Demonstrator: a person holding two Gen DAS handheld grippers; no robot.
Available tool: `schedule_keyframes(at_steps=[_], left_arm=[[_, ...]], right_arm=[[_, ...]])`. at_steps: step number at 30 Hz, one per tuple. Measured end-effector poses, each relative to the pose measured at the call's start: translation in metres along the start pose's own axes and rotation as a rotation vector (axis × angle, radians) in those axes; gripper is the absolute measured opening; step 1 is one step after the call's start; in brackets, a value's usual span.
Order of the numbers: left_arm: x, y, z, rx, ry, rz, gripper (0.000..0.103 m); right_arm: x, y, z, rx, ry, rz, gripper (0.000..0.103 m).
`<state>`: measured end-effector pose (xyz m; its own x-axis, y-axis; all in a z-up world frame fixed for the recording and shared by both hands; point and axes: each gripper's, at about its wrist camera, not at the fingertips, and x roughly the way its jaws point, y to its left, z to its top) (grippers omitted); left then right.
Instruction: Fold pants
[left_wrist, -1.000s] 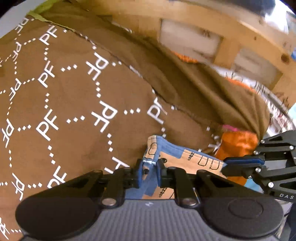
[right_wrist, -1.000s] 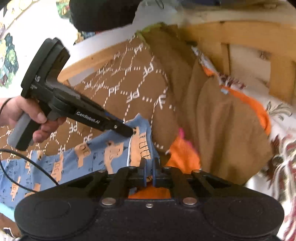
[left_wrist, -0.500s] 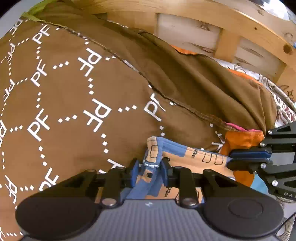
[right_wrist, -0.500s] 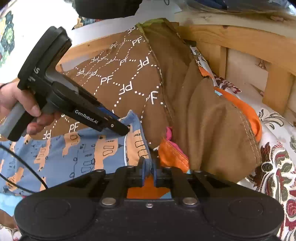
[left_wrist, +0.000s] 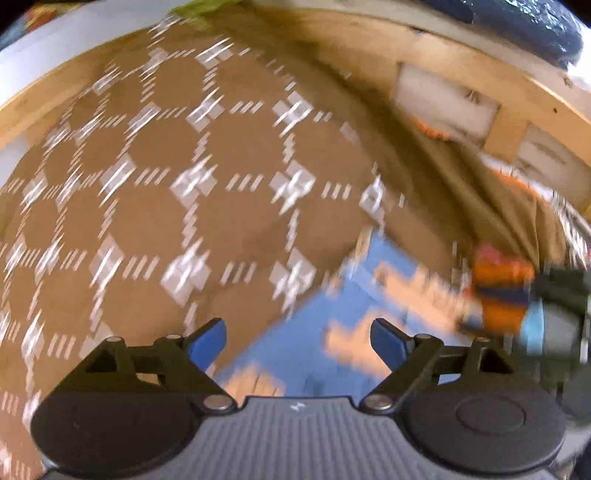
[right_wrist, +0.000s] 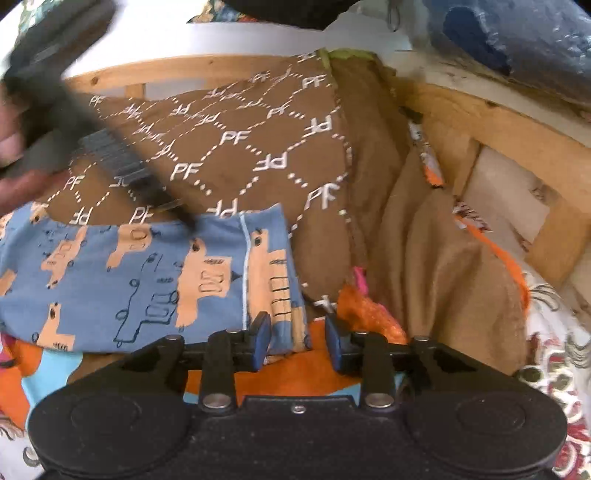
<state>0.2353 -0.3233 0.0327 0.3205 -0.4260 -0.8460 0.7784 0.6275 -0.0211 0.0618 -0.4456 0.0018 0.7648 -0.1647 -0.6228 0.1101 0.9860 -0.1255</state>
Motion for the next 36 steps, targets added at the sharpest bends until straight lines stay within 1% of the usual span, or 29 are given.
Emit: schedule_keyframes(at_steps=[2,4,6,8,10,11,12,13,14,15,17,19,21,23,24,25,26,28,29,31,32,33,34,35,36], left_arm=[[-0.022,0.005,-0.031,-0.028,0.005,0.036,0.092],[-0.046,0.016,-0.061,-0.073,-0.007,0.081,0.095],[-0.062,0.023,-0.098,-0.134,-0.011,0.134,0.097],[-0.073,0.033,-0.13,-0.189,0.012,0.179,0.097],[-0.081,0.042,-0.162,-0.257,0.025,0.246,0.097],[-0.084,0.048,-0.178,-0.296,0.036,0.271,0.097],[-0.087,0.054,-0.194,-0.347,0.049,0.282,0.098],[-0.09,0.062,-0.211,-0.397,0.052,0.274,0.1],[-0.097,0.068,-0.227,-0.449,0.034,0.259,0.102],[-0.106,0.073,-0.24,-0.485,0.01,0.248,0.102],[-0.121,0.08,-0.255,-0.497,-0.013,0.234,0.102],[-0.14,0.09,-0.261,-0.506,-0.03,0.22,0.102],[-0.159,0.105,-0.26,-0.504,-0.054,0.196,0.102],[-0.179,0.126,-0.256,-0.507,-0.092,0.201,0.102],[-0.186,0.136,-0.252,-0.512,-0.107,0.211,0.103],[-0.19,0.148,-0.244,-0.514,-0.123,0.22,0.103],[-0.192,0.162,-0.236,-0.513,-0.133,0.233,0.103],[-0.185,0.186,-0.218,-0.499,-0.131,0.252,0.103],[-0.179,0.197,-0.209,-0.477,-0.125,0.259,0.103],[-0.163,0.216,-0.194,-0.416,-0.094,0.277,0.1],[-0.155,0.225,-0.188,-0.391,-0.07,0.281,0.096],[-0.146,0.233,-0.182,-0.374,-0.047,0.273,0.09],[-0.138,0.238,-0.178,-0.361,-0.032,0.257,0.088],[-0.131,0.244,-0.174,-0.35,-0.019,0.237,0.084],[-0.124,0.248,-0.172,-0.341,-0.006,0.215,0.08]], right_arm=[[-0.009,0.002,0.001,-0.003,-0.05,-0.022,0.043],[-0.021,0.003,0.003,0.017,-0.121,0.008,0.064],[-0.024,0.008,0.003,0.021,-0.144,0.05,0.065],[-0.021,0.017,0.002,-0.021,-0.118,0.061,0.065],[-0.013,0.027,0.001,-0.087,-0.084,0.038,0.065],[-0.009,0.03,0.0,-0.12,-0.062,0.009,0.065],[-0.004,0.033,-0.002,-0.149,-0.036,-0.035,0.066],[0.001,0.033,-0.004,-0.17,-0.008,-0.065,0.066],[0.005,0.03,-0.007,-0.177,0.007,-0.063,0.066],[0.004,0.028,-0.007,-0.159,0.006,-0.056,0.066],[-0.004,0.029,-0.005,-0.14,-0.028,-0.059,0.071],[-0.015,0.033,-0.005,-0.14,-0.095,-0.043,0.086],[-0.021,0.038,0.0,-0.137,-0.141,0.001,0.091],[-0.023,0.05,0.004,-0.144,-0.163,0.071,0.096],[-0.021,0.058,0.008,-0.151,-0.159,0.125,0.099],[-0.017,0.065,0.014,-0.152,-0.152,0.18,0.1],[-0.013,0.074,0.021,-0.151,-0.142,0.253,0.1],[0.0,0.094,0.037,-0.18,-0.115,0.379,0.101],[0.009,0.107,0.049,-0.216,-0.102,0.426,0.101],[0.029,0.134,0.072,-0.302,-0.083,0.511,0.1],[0.04,0.146,0.083,-0.336,-0.072,0.557,0.098],[0.053,0.159,0.093,-0.369,-0.061,0.613,0.092],[0.063,0.168,0.102,-0.395,-0.049,0.658,0.084],[0.071,0.176,0.109,-0.418,-0.035,0.697,0.08],[0.083,0.185,0.119,-0.435,-0.023,0.736,0.071]])
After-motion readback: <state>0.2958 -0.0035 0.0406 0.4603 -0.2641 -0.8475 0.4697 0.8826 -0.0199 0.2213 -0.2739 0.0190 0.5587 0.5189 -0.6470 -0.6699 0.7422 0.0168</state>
